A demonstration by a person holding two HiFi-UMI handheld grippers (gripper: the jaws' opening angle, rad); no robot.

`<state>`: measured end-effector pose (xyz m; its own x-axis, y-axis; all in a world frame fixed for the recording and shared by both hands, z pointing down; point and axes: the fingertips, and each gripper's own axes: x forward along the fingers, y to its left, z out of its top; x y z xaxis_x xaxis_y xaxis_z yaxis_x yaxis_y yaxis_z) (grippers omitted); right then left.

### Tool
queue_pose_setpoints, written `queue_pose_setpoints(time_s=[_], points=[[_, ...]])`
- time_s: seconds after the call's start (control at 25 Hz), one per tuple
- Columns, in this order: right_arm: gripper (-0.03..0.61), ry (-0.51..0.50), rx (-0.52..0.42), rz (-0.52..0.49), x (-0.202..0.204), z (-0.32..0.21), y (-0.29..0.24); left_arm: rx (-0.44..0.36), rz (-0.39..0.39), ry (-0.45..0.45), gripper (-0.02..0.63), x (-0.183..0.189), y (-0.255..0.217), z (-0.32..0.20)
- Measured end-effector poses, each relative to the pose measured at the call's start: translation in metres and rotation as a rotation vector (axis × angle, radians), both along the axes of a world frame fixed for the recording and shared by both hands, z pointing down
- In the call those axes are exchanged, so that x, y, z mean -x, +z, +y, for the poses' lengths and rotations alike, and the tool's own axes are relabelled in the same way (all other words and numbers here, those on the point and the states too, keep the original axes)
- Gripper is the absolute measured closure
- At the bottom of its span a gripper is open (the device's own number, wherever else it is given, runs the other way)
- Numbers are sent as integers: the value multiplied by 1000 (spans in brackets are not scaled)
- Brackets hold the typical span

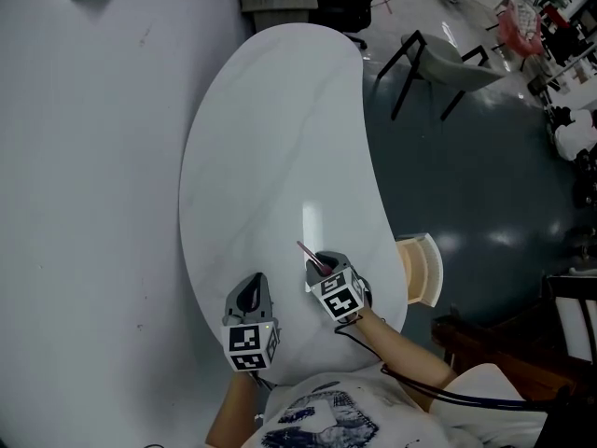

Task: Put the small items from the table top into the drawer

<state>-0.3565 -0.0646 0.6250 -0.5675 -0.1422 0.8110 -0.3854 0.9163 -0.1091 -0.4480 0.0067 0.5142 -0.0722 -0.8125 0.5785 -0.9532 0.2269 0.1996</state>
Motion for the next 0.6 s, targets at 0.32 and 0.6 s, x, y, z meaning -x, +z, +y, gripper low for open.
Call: queue_pose_setpoints(time_s=[0.32,0.6], points=[[515,35,-13,21,-4,2,1,-26,-11,0,594,-2,-13,10],[517,58,-26,-12,-12,17,-22,-39,-8,-6,594,-6,-23,35]])
